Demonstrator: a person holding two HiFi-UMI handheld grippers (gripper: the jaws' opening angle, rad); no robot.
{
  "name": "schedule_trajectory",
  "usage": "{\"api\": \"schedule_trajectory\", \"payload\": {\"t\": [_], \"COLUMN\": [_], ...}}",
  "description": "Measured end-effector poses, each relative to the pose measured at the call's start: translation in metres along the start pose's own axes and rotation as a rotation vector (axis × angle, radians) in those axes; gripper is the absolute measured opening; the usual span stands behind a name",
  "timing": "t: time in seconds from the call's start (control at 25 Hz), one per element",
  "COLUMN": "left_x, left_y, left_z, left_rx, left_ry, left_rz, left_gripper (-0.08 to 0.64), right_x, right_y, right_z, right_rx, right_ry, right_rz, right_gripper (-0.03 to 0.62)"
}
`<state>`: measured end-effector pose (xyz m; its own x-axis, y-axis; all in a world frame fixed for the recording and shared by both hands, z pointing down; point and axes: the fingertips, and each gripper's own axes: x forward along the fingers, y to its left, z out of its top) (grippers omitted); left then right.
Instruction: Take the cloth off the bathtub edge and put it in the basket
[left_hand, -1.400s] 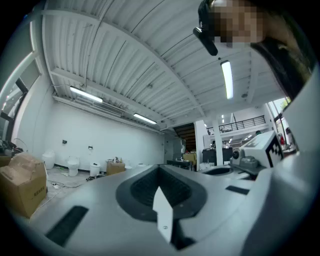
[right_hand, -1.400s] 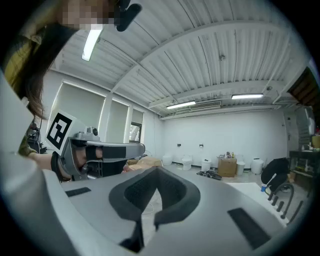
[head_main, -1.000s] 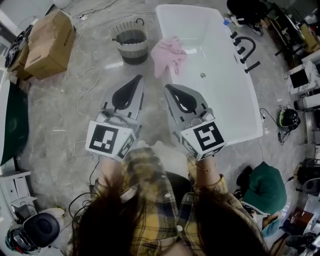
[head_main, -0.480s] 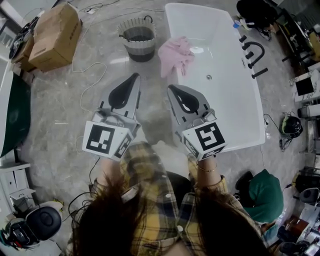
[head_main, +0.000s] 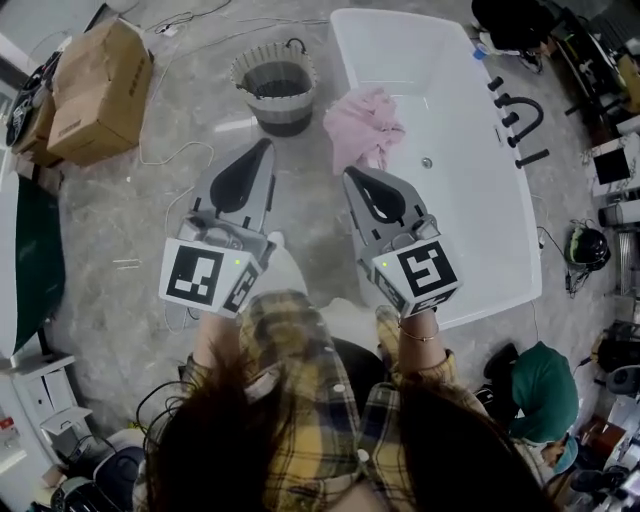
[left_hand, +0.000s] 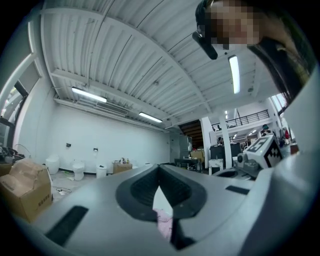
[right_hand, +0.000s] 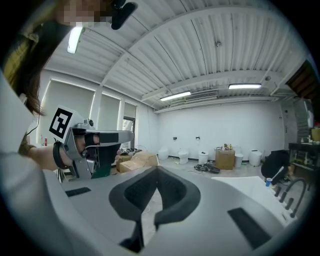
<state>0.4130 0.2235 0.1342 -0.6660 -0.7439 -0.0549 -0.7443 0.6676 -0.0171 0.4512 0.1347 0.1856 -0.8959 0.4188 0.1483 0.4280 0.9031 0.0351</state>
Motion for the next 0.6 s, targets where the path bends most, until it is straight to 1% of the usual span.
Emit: {"api": "schedule_trajectory", "payload": {"t": [0.16, 0.28, 0.4, 0.6], "left_x": [0.035, 0.060, 0.078, 0.096], "left_y": [0.050, 0.085, 0.114, 0.152], "left_z": [-0.001, 0.004, 0.004, 0.003], "left_rx": [-0.004, 0.009, 0.013, 0.014], "left_ry": [0.006, -0.003, -0.007, -0.004], "left_rz": [-0.050, -0.088, -0.125, -0.187], "left_gripper": [0.017, 0.017, 0.017, 0.017], "right_x": [0.062, 0.100, 0.131, 0.168], "right_y": [-0.015, -0.027, -0.034, -0.044], "right_z": [0.010, 0.023, 0.031, 0.033], "right_rx": [0.012, 0.013, 0.005, 0.021], "right_ry": [0.006, -0.006, -0.006, 0.005], "right_rz": [-0.034, -0.074, -0.109, -0.184], "right_gripper": [0.015, 0.015, 0.015, 0.015]}}
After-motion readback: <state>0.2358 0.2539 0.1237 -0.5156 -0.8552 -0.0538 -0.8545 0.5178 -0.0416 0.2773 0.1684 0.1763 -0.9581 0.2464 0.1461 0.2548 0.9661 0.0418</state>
